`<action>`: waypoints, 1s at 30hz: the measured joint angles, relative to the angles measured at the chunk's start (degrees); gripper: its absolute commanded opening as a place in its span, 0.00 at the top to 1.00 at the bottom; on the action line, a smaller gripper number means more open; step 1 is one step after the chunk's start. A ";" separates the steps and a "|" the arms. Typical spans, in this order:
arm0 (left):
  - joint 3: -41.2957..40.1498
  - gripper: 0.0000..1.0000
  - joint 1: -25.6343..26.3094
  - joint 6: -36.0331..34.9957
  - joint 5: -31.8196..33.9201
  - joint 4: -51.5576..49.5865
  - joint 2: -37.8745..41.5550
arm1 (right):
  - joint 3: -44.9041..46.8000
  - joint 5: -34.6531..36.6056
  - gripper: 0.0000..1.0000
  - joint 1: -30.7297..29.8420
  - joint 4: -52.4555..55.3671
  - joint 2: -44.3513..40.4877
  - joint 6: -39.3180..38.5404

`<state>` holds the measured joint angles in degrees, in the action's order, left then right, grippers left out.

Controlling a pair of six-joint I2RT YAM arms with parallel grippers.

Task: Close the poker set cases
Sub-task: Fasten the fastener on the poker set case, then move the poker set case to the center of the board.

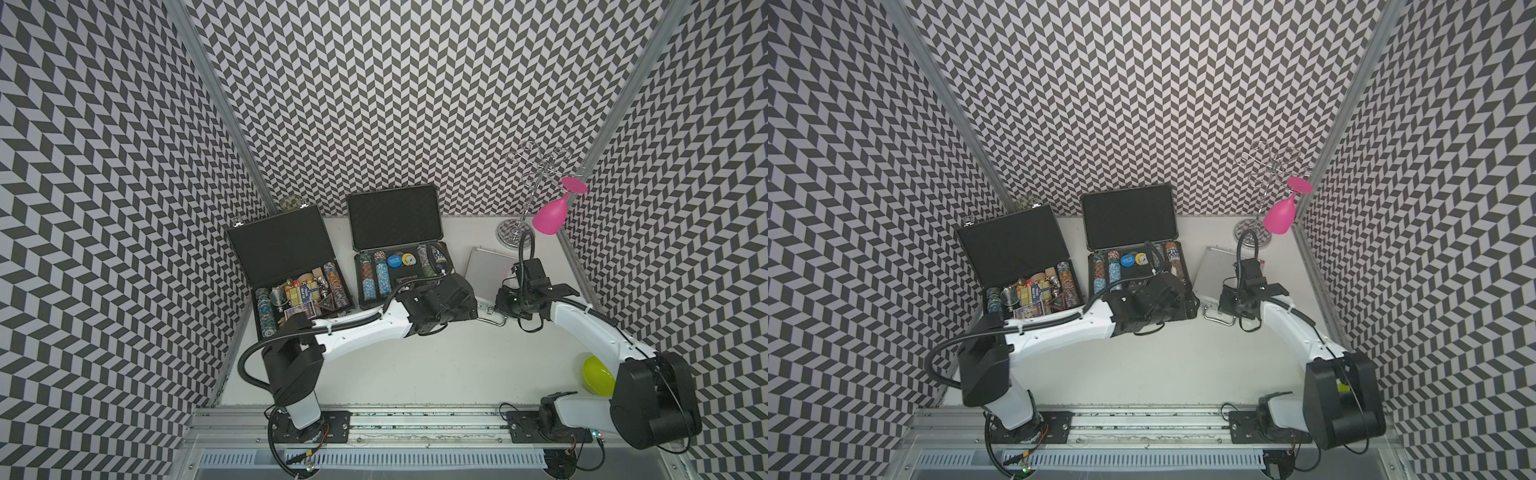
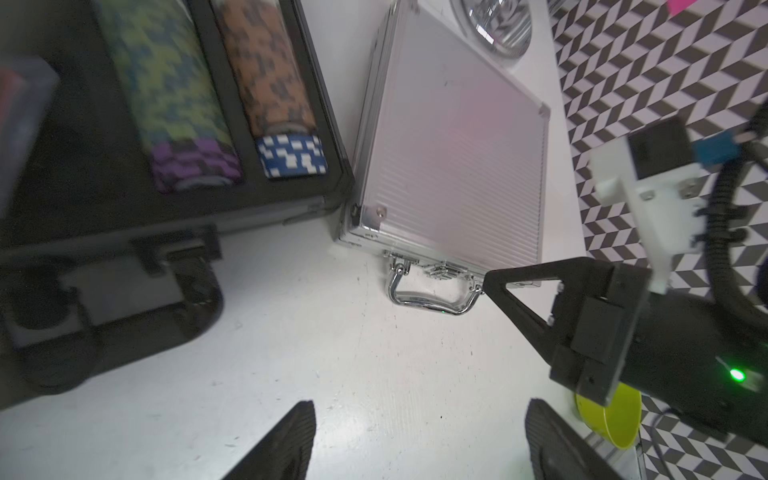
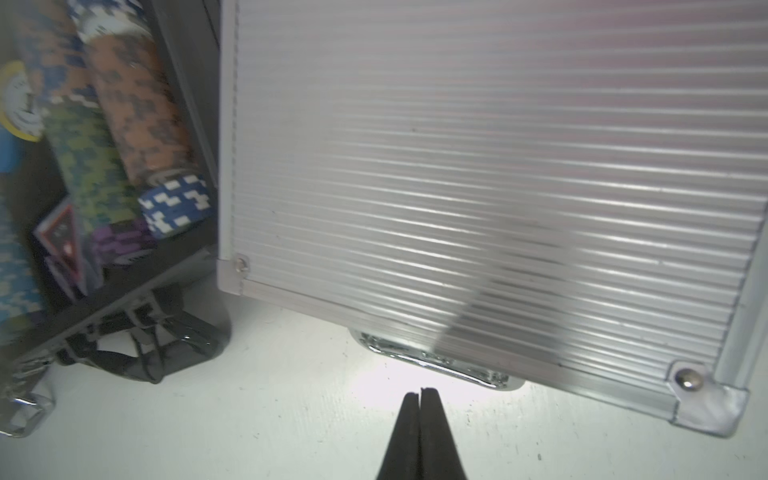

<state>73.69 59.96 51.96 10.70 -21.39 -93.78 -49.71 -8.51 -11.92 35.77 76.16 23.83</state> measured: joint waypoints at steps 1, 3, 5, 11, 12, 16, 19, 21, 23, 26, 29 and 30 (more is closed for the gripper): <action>-1.57 0.15 -0.76 -2.27 0.66 0.04 2.51 | -1.07 0.20 0.75 -0.61 0.20 0.33 0.17; -4.72 0.14 -2.91 -5.62 1.70 0.20 6.43 | -3.80 0.57 0.64 -2.32 0.35 1.53 0.76; -8.11 0.13 -5.38 -7.91 2.64 0.17 9.64 | -6.80 1.36 0.58 -4.20 0.26 3.34 1.09; -17.75 0.12 -9.79 -10.19 5.11 -0.55 17.35 | -16.61 5.62 0.51 -7.96 1.07 11.63 1.36; -19.17 0.12 -9.94 -10.16 5.14 -0.66 18.49 | -18.10 6.49 0.50 -8.28 1.22 13.18 1.51; -22.58 0.12 -10.69 -10.01 5.14 -1.05 21.51 | -23.87 10.60 0.50 -9.29 2.14 19.58 2.32; -22.93 0.12 -10.99 -9.92 5.14 -1.25 22.23 | -27.63 13.33 0.50 -9.62 2.54 24.17 2.69; -22.93 0.12 -10.99 -9.92 5.14 -1.27 22.73 | -29.46 14.64 0.50 -9.75 2.82 26.73 2.82; -22.93 0.12 -10.99 -9.94 5.14 -1.25 23.21 | -31.17 16.02 0.50 -9.90 3.28 29.11 2.93; -22.93 0.12 -10.99 -9.97 5.16 -1.27 23.61 | -34.36 18.51 0.50 -10.34 4.76 32.96 2.97; -22.93 0.12 -10.99 -10.01 5.42 -1.27 23.78 | -38.14 21.99 0.51 -11.30 6.69 36.46 2.75; -22.93 0.12 -10.99 -10.05 5.62 -1.29 23.78 | -39.34 22.86 0.51 -11.69 7.19 37.35 2.62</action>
<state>50.76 48.97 41.91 16.32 -22.68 -70.00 -89.06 14.35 -23.62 42.96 113.51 26.46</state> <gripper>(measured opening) 0.878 0.491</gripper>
